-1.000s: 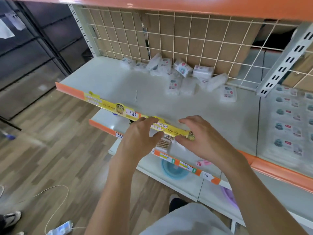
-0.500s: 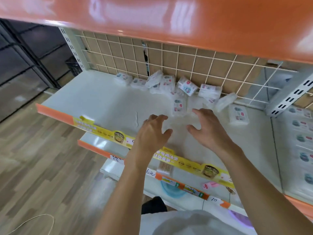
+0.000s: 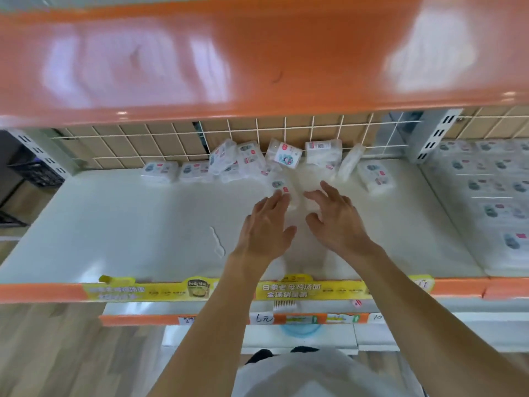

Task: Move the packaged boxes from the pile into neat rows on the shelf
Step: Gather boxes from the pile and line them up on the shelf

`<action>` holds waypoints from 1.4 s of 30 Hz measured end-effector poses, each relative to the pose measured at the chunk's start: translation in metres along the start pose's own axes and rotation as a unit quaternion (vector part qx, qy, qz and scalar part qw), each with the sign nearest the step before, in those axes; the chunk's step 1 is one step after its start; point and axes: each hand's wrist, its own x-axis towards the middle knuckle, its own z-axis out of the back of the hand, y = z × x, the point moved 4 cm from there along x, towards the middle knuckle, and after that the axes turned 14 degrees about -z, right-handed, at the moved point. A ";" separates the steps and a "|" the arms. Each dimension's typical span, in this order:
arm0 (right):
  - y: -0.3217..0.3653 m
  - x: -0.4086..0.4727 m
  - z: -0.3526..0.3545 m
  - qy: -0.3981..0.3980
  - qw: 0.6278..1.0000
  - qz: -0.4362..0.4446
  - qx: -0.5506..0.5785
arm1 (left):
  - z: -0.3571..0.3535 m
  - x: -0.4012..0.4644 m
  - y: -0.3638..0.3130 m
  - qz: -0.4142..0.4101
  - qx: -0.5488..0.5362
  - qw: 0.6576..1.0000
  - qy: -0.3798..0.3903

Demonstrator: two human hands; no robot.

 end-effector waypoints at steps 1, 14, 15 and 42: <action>-0.002 -0.004 -0.001 -0.018 1.000 -0.001 0.005 | 0.001 -0.001 -0.001 0.000 0.000 1.000 -0.005; -0.021 -0.011 -0.003 -0.137 0.979 -0.106 0.103 | 0.023 -0.008 0.011 0.050 -0.053 0.991 -0.116; -0.017 -0.010 -0.004 -0.126 0.984 -0.101 0.080 | 0.023 -0.006 0.013 0.045 -0.053 0.992 -0.105; -0.019 -0.023 0.004 0.019 0.851 -0.181 0.493 | 0.038 -0.019 0.055 0.166 -0.261 0.951 -0.019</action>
